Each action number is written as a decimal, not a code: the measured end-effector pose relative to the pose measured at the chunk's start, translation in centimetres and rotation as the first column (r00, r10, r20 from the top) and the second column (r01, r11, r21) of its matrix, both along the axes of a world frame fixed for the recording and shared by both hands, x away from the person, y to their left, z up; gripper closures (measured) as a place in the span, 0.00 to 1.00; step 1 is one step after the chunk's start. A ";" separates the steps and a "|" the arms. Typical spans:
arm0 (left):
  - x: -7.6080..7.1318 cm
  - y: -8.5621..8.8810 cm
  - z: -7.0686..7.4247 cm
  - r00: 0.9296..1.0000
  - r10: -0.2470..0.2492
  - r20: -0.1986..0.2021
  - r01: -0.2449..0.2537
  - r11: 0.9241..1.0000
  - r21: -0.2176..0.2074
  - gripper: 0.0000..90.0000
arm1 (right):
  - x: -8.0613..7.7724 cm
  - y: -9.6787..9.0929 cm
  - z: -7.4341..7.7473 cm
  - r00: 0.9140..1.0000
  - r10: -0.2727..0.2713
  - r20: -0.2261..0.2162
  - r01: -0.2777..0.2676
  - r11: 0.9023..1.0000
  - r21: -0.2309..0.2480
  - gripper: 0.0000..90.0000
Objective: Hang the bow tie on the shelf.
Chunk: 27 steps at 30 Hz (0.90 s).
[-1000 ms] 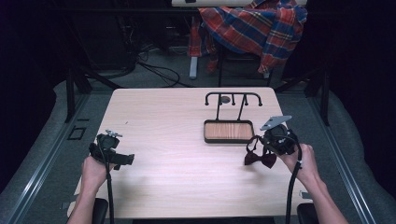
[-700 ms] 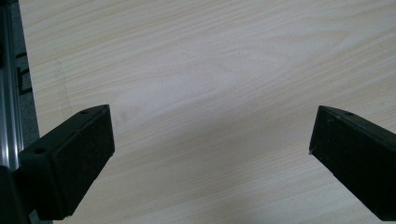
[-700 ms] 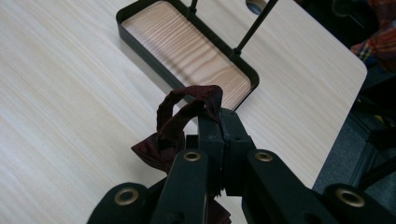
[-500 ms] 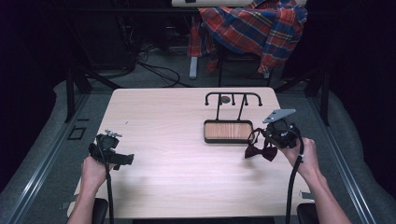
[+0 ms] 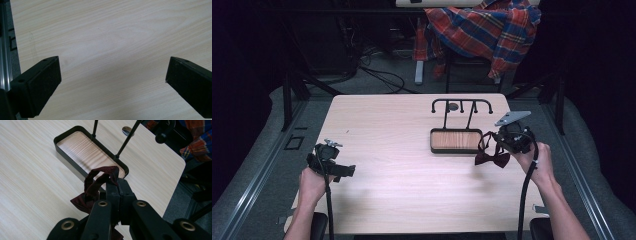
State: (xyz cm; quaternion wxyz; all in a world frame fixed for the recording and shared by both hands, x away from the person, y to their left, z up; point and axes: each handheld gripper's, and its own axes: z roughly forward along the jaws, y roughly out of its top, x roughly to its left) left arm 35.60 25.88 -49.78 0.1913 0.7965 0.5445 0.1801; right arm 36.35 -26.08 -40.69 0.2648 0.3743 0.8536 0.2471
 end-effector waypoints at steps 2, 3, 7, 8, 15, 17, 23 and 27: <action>0.0 0.0 0.0 1.000 0.000 0.001 0.000 1.000 0.000 0.00 | 0.1 0.0 0.1 1.000 -0.001 0.002 0.001 1.000 0.002 1.00; 0.0 0.0 0.0 1.000 0.000 0.001 0.000 1.000 0.001 0.00 | 0.2 0.0 0.2 1.000 -0.002 0.004 0.002 1.000 0.001 1.00; 0.0 0.0 0.0 1.000 0.001 0.000 -0.001 1.000 0.001 0.00 | 0.4 0.1 0.3 1.000 -0.004 0.008 0.004 1.000 0.006 1.00; 0.0 0.0 0.0 1.000 0.004 0.003 -0.004 1.000 -0.002 0.00 | 0.6 0.1 0.4 1.000 -0.005 0.009 0.005 1.000 0.004 1.00; 0.0 0.0 0.0 1.000 0.000 0.000 0.000 1.000 0.000 0.00 | 1.0 0.0 0.6 1.000 -0.011 0.022 0.011 1.000 0.007 1.00; 0.0 0.0 0.0 1.000 0.002 0.001 -0.002 1.000 -0.002 0.00 | 1.0 0.0 0.8 1.000 -0.012 0.024 0.012 1.000 0.004 1.00; 0.0 0.0 0.0 1.000 0.000 -0.001 0.000 1.000 0.000 0.00 | 1.3 -0.1 1.3 0.999 -0.021 0.037 0.021 1.000 0.009 0.99; 0.0 0.0 0.0 1.000 -0.002 -0.001 0.002 1.000 0.000 0.00 | 1.5 -0.1 1.4 0.999 -0.028 0.044 0.028 1.000 0.007 1.00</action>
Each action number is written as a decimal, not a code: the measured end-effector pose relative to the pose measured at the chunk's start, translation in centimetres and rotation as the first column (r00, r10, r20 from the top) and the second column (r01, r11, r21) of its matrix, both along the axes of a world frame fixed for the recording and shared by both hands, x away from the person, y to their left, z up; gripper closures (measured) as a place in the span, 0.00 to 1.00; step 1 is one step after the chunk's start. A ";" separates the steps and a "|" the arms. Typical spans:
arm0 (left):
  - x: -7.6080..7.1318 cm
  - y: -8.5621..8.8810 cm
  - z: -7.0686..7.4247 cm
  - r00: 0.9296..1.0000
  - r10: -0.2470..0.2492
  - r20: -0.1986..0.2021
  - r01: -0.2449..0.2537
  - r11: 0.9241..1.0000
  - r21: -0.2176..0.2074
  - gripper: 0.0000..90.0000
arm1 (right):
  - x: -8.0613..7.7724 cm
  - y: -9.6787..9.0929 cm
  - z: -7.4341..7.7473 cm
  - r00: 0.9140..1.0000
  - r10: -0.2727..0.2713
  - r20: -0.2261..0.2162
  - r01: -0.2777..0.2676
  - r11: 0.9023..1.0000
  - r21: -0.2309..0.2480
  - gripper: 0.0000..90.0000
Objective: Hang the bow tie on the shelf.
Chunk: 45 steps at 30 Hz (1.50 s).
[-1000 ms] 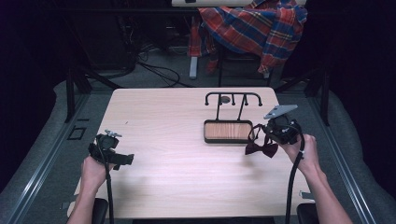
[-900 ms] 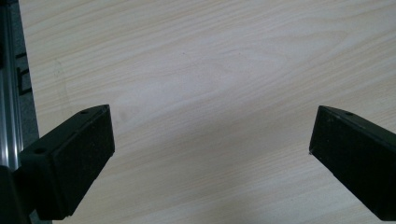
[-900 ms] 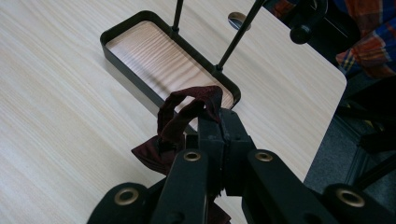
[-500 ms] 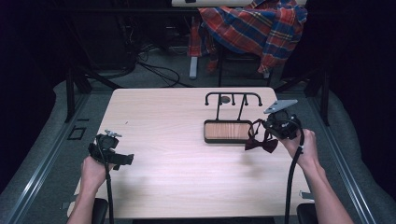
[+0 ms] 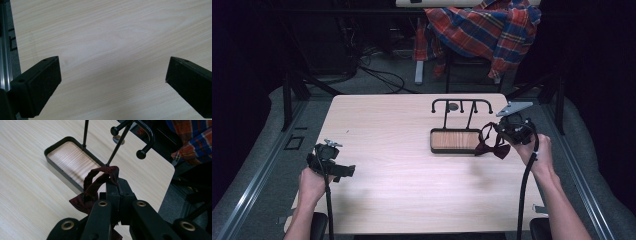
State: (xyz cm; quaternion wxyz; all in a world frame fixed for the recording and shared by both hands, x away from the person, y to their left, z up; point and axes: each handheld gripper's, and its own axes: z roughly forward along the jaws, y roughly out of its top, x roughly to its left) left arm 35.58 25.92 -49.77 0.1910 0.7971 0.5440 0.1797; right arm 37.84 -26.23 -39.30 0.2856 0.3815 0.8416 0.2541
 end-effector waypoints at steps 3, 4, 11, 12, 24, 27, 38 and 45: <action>0.0 0.0 0.0 1.000 0.002 0.002 -0.002 1.000 -0.002 0.00 | 0.1 0.0 0.1 1.000 -0.006 0.009 0.006 1.000 -0.002 1.00; 0.0 0.0 0.0 1.000 0.002 0.002 -0.002 1.000 -0.002 0.00 | 0.1 0.0 0.1 1.000 -0.006 0.009 0.006 1.000 -0.002 1.00; 0.0 0.0 0.0 1.000 -0.001 -0.001 0.001 1.000 0.000 0.00 | 0.5 -0.2 0.7 1.000 -0.016 0.027 0.016 1.000 0.004 1.00; 0.0 0.0 0.0 1.000 -0.001 -0.001 0.001 1.000 0.000 0.00 | 0.5 -0.2 0.7 1.000 -0.016 0.027 0.016 1.000 0.004 1.00; 0.0 0.1 0.0 1.000 0.003 0.001 -0.003 1.000 -0.005 0.00 | 1.9 -0.1 0.8 0.999 -0.028 0.046 0.028 1.000 -0.010 0.99; 0.0 0.1 0.0 1.000 0.003 -0.001 -0.003 1.000 -0.006 0.00 | 2.5 -0.1 0.9 0.998 -0.027 0.048 0.027 1.000 -0.003 0.99; 0.1 0.1 -0.1 1.000 0.005 -0.001 -0.005 1.000 -0.007 0.00 | 4.2 0.0 0.8 0.998 -0.038 0.056 0.038 0.999 -0.001 0.99; 0.1 0.1 -0.1 1.000 0.002 -0.003 -0.002 1.000 -0.006 0.00 | 5.4 -0.4 1.1 0.997 -0.048 0.058 0.048 0.999 -0.003 0.99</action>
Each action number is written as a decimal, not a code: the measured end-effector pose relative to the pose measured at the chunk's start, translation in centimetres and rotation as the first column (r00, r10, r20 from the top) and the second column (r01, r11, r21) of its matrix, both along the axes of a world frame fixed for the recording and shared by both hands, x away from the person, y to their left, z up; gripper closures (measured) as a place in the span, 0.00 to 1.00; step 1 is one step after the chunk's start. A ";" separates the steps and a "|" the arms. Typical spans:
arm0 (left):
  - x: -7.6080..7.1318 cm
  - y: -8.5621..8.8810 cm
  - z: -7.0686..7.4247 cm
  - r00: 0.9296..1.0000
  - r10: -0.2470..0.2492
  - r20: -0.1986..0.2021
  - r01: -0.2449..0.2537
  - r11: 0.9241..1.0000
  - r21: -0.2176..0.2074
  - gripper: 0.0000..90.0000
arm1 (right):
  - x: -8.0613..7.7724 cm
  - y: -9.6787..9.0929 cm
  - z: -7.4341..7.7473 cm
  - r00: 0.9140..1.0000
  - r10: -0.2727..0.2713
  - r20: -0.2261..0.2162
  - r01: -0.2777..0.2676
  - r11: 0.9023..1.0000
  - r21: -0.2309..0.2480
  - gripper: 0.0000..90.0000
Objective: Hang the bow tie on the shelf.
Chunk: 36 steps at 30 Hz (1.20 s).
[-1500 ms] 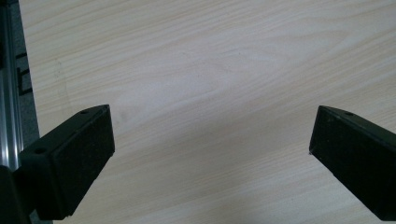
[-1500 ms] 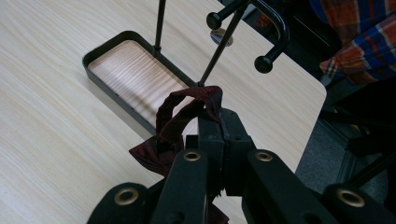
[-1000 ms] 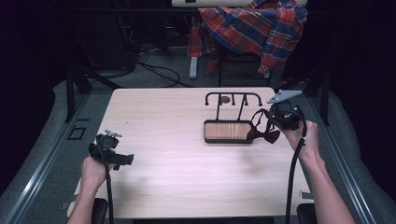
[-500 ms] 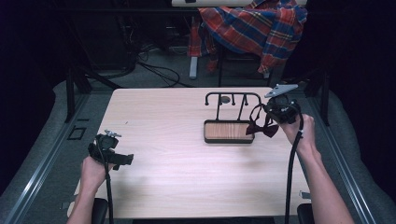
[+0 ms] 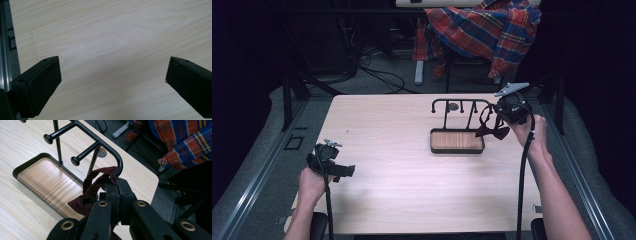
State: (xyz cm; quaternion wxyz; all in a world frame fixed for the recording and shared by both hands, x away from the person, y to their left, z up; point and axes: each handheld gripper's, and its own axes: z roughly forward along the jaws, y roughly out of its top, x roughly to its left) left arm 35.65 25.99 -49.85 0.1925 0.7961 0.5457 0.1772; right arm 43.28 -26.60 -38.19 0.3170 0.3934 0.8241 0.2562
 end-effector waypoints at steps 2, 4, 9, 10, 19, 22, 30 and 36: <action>0.0 0.0 0.0 1.000 -0.001 0.000 0.001 1.000 0.000 0.00 | 0.3 0.0 -0.1 1.000 -0.001 0.005 0.001 1.000 0.003 0.99; 0.0 0.0 0.0 1.000 0.000 -0.001 0.000 1.000 0.000 0.00 | 0.5 0.1 -0.2 1.000 -0.001 0.005 0.001 1.000 0.013 0.99; 0.0 0.0 0.0 1.000 0.000 0.000 0.000 1.000 -0.001 0.00 | 1.2 0.1 -0.7 1.000 -0.002 0.000 0.002 1.000 0.021 0.99; 0.0 0.0 0.0 1.000 0.000 -0.001 0.000 1.000 -0.002 0.00 | 1.3 0.1 -0.7 1.000 -0.002 -0.001 0.002 1.000 0.024 0.99; 0.0 0.0 0.0 1.000 0.000 -0.002 0.000 1.000 -0.002 0.00 | 2.1 -0.3 -1.4 1.000 -0.022 -0.005 0.023 0.999 0.049 0.99; 0.0 0.0 0.0 1.000 -0.005 -0.003 0.005 1.000 0.001 0.00 | 2.3 -0.5 -1.6 1.000 -0.029 -0.010 0.029 0.998 0.062 0.99; 0.0 0.0 0.0 1.000 -0.002 -0.002 0.002 1.000 0.000 0.00 | 2.6 -0.9 -2.2 0.999 -0.041 -0.024 0.043 0.996 0.080 0.99; 0.0 0.1 0.0 1.000 -0.002 -0.003 0.002 1.000 0.002 0.00 | 2.8 -1.1 -2.5 0.998 -0.048 -0.033 0.051 0.994 0.095 0.99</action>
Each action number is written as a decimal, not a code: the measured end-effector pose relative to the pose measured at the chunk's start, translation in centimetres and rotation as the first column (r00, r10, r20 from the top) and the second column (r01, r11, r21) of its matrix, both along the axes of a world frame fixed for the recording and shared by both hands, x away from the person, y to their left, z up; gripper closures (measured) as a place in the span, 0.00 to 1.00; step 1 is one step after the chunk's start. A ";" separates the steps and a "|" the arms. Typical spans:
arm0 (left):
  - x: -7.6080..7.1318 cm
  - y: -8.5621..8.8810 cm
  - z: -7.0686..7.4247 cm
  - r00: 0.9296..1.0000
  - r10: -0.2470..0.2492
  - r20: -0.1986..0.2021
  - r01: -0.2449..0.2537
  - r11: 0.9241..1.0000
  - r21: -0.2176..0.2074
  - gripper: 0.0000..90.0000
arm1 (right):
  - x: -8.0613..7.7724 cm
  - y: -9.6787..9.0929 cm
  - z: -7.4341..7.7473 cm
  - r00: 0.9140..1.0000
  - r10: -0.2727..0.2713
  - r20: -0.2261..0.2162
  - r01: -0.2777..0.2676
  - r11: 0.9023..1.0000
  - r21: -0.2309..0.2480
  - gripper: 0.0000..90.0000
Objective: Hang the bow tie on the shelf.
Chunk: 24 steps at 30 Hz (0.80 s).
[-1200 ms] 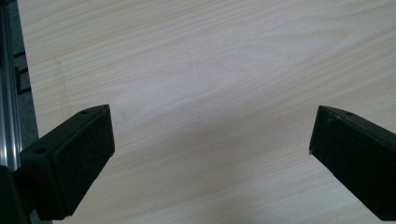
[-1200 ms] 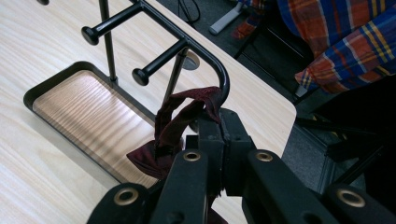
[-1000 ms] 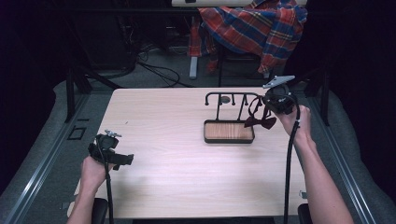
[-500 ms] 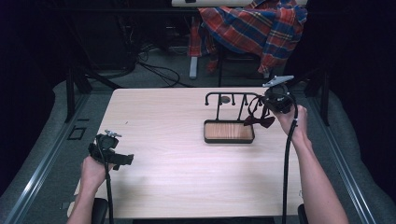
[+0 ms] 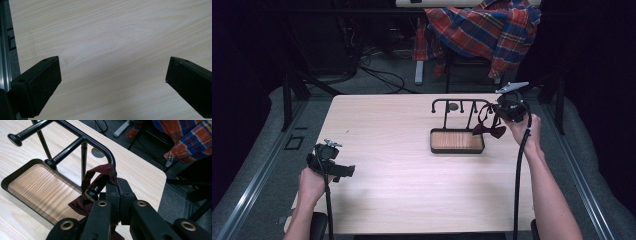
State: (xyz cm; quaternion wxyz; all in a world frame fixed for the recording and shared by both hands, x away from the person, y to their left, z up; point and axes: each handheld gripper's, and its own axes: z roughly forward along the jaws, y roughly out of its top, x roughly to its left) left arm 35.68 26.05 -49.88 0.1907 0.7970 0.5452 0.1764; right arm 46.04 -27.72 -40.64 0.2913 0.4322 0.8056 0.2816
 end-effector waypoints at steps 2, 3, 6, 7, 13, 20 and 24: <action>0.0 0.0 0.0 1.000 -0.001 0.000 0.001 1.000 0.001 0.00 | 0.1 -0.1 -0.1 1.000 -0.001 -0.002 0.001 1.000 0.002 0.99; 0.0 0.0 0.0 1.000 -0.001 0.000 0.001 1.000 0.001 0.00 | 0.1 -0.1 -0.1 1.000 -0.001 -0.004 0.001 1.000 0.001 0.99; 0.0 0.0 0.0 1.000 -0.002 0.000 0.002 1.000 0.001 0.00 | 0.1 -0.2 -0.3 1.000 0.001 -0.009 -0.001 1.000 -0.001 0.99; 0.0 0.0 0.0 1.000 -0.002 0.000 0.002 1.000 0.001 0.00 | 0.1 -0.3 -0.4 1.000 0.005 -0.011 -0.005 1.000 -0.002 0.99; 0.0 0.0 0.0 1.000 0.002 0.003 -0.002 1.000 -0.002 0.00 | 0.2 -0.4 -0.9 1.000 0.015 -0.021 -0.015 1.000 -0.004 0.98; 0.0 0.0 0.0 1.000 0.002 0.002 -0.002 1.000 -0.002 0.00 | 0.3 -0.7 -1.5 0.999 0.030 -0.040 -0.030 1.000 0.004 0.94; 0.0 -0.1 0.0 1.000 -0.001 0.001 0.001 1.000 -0.001 0.00 | 0.4 -0.7 -1.8 0.998 0.038 -0.050 -0.037 0.999 0.018 0.89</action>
